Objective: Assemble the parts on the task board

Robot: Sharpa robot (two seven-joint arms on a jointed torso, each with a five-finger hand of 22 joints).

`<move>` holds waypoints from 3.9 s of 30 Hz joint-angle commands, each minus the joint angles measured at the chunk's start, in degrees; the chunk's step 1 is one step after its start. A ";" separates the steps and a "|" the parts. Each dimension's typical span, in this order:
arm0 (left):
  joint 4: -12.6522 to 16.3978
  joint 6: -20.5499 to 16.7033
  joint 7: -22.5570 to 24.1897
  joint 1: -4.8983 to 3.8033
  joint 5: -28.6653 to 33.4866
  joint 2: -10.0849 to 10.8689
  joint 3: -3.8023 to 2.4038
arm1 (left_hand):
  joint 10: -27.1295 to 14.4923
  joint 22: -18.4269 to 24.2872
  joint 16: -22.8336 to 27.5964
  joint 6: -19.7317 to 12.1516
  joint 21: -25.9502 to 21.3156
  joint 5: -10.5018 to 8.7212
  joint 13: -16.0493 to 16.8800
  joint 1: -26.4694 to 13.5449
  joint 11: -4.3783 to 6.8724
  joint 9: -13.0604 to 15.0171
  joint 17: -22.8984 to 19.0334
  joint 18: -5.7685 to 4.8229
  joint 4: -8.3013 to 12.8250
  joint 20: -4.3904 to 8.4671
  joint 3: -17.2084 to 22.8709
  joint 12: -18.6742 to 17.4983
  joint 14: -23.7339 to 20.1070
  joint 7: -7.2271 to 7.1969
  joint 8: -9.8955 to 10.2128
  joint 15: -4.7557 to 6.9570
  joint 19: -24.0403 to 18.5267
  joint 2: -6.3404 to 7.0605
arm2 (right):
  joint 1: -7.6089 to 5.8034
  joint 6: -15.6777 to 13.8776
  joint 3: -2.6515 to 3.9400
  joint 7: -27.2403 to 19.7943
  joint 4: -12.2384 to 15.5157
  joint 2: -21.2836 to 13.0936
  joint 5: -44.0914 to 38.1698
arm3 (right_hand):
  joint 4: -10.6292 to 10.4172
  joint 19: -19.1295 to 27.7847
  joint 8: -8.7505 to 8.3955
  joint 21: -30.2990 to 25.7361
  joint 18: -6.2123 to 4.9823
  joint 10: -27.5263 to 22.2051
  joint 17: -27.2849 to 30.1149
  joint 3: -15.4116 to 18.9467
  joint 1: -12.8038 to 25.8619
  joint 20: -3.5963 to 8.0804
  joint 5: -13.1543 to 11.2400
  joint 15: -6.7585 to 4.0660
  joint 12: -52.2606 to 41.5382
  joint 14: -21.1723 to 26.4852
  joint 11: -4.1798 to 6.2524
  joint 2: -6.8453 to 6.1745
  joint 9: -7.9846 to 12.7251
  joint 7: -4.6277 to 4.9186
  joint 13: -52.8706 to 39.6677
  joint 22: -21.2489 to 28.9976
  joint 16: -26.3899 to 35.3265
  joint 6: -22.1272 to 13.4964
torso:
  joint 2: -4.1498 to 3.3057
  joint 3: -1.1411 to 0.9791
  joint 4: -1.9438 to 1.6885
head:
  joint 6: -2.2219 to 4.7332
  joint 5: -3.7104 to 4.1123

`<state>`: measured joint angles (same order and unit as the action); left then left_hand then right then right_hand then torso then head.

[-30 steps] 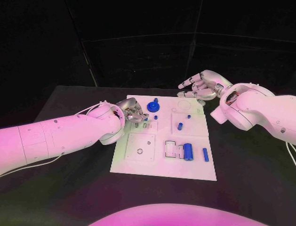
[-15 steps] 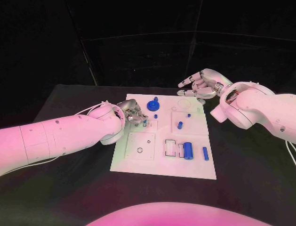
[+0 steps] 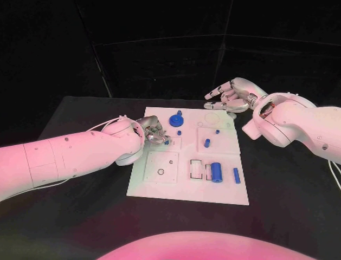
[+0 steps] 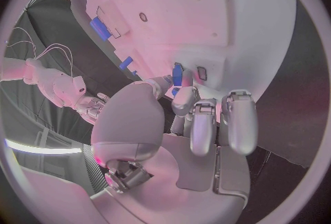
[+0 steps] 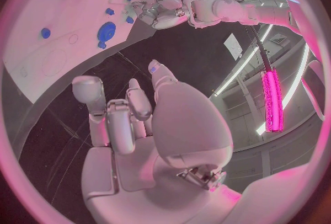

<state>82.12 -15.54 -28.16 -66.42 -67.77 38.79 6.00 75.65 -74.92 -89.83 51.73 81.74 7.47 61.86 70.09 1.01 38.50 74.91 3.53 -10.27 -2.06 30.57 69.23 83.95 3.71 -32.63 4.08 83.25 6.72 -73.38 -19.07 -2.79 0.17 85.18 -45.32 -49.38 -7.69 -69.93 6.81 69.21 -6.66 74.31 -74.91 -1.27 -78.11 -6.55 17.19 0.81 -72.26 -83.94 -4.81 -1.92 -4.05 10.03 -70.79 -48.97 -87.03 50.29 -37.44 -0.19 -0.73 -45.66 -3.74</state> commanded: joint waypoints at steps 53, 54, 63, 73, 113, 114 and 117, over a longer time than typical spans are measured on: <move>-2.56 5.07 -2.05 0.00 -0.47 -2.38 0.03 | 3.14 -3.15 -0.17 3.78 1.15 -0.04 2.69 -4.18 1.75 1.75 15.09 -0.85 8.47 1.21 8.45 2.46 6.05 -2.63 -3.53 1.64 1.24 1.82 | -0.10 -0.09 0.05 -0.51 -0.15 0.24 0.15 | -0.10 0.09 0.30 -0.37 -0.98 0.23 -8.57 0.42 0.33 0.09 0.56 -0.41 -0.05 -4.47 -0.03 0.43 0.08 -0.12 0.13 0.48 0.51 0.16 | -0.03 -0.05 0.00 | -0.68 0.48; -2.71 5.26 -2.07 0.00 -0.47 -2.47 0.02 | 3.37 -3.23 -0.17 4.04 1.19 -0.06 2.94 -4.72 1.92 1.86 15.09 -0.87 8.11 1.32 7.68 2.70 6.05 -2.83 -3.77 1.75 1.30 1.90 | -0.10 -0.05 0.05 -0.49 -0.15 0.24 0.15 | -0.10 0.09 0.30 -0.37 -0.98 0.23 -8.57 0.42 0.33 0.09 0.56 -0.41 -0.05 -4.47 -0.03 0.43 0.08 -0.12 0.13 0.48 0.51 0.16 | -0.02 -0.04 0.00 | -0.72 0.53; -3.38 5.93 -2.04 -0.02 -0.25 -2.87 0.02 | 3.67 -3.58 -0.17 4.84 1.33 -0.13 3.15 -7.02 2.33 1.98 15.09 -0.94 6.50 1.73 4.34 2.97 6.05 -3.33 -4.24 2.13 1.49 2.04 | -0.10 0.07 0.05 -0.38 -0.15 0.21 0.15 | -0.13 0.13 0.31 -0.41 -1.00 0.20 -8.52 0.43 0.36 0.10 0.66 -0.41 -0.03 -4.46 -0.03 0.47 0.08 -0.13 0.16 0.56 0.54 0.15 | 0.03 -0.02 0.01 | -0.84 0.60; -4.36 5.76 -2.19 -0.05 -0.21 -3.28 0.01 | 3.98 -3.99 -0.17 5.52 1.51 -0.10 3.39 -9.66 2.52 1.86 15.09 -1.02 4.26 1.94 1.45 3.20 6.05 -3.55 -4.36 2.32 1.71 1.31 | -0.10 0.06 0.05 -0.39 -0.18 0.25 0.15 | -0.14 0.16 0.32 -0.46 -1.01 0.16 -8.51 0.44 0.37 0.10 0.79 -0.41 0.01 -4.45 -0.03 0.49 0.08 -0.13 0.20 0.64 0.55 0.15 | 0.02 -0.03 -0.06 | -0.83 0.65; -2.23 11.45 -2.42 -4.07 7.28 -0.19 -5.85 | -2.43 1.02 -0.17 0.30 -2.64 -0.16 -6.07 -10.70 0.44 -0.47 15.09 0.12 -6.02 0.86 -24.42 -3.75 6.05 -1.08 -0.96 0.88 -0.88 -2.17 | -0.06 -0.27 0.03 -1.40 -1.49 0.25 1.38 | -1.53 0.69 0.35 -1.30 -1.18 -0.39 -7.84 2.13 2.38 0.01 -0.17 -0.31 0.29 -4.28 -0.19 0.25 0.12 -0.02 0.72 1.86 1.02 -0.28 | 0.03 -0.01 -0.15 | 0.17 1.10; -2.96 12.93 -2.66 -4.70 7.54 -0.27 -5.88 | -2.65 1.24 -0.17 0.08 -2.84 -0.14 -6.39 -10.28 0.27 -0.85 15.09 0.17 -6.02 0.71 -24.72 -3.95 6.05 -0.90 -0.52 0.73 -0.98 -2.42 | -0.06 -0.25 0.03 -1.39 -1.53 0.27 1.39 | -1.53 0.71 0.35 -1.31 -1.19 -0.41 -7.83 2.13 2.39 0.01 -0.17 -0.31 0.30 -4.28 -0.19 0.25 0.12 -0.02 0.73 1.89 1.02 -0.28 | 0.04 -0.01 -0.17 | 0.19 1.10; -6.48 16.58 -3.01 -6.53 8.02 -1.24 -5.92 | -3.10 1.64 -0.17 -1.17 -3.25 -0.10 -6.96 -9.23 -0.48 -2.81 15.09 0.25 -6.11 0.09 -26.23 -4.18 6.05 0.01 1.84 0.09 -1.14 -3.09 | -0.06 -0.21 0.03 -1.34 -1.63 0.33 1.41 | -1.55 0.73 0.36 -1.34 -1.20 -0.44 -7.82 2.16 2.41 0.01 -0.14 -0.31 0.34 -4.27 -0.19 0.25 0.12 -0.02 0.77 1.94 1.03 -0.28 | 0.08 -0.08 -0.08 | 0.30 0.93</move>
<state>76.61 -5.48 -30.25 -72.50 -62.19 37.87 0.17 72.64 -73.33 -89.83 50.85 78.68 7.36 54.89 60.54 0.49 35.86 74.91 3.54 -16.37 -1.82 4.47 65.12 83.96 3.72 -31.03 4.49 82.23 3.45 -73.35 -19.11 -2.80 -0.46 83.53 -45.08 -48.37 -9.15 -69.51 6.81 68.26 -6.67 74.10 -74.91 0.52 -76.36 -6.56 17.01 0.81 -72.26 -83.94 -5.03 -1.57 -4.02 10.03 -70.08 -47.08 -86.19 50.29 -37.39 -0.21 -0.85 -45.42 -2.64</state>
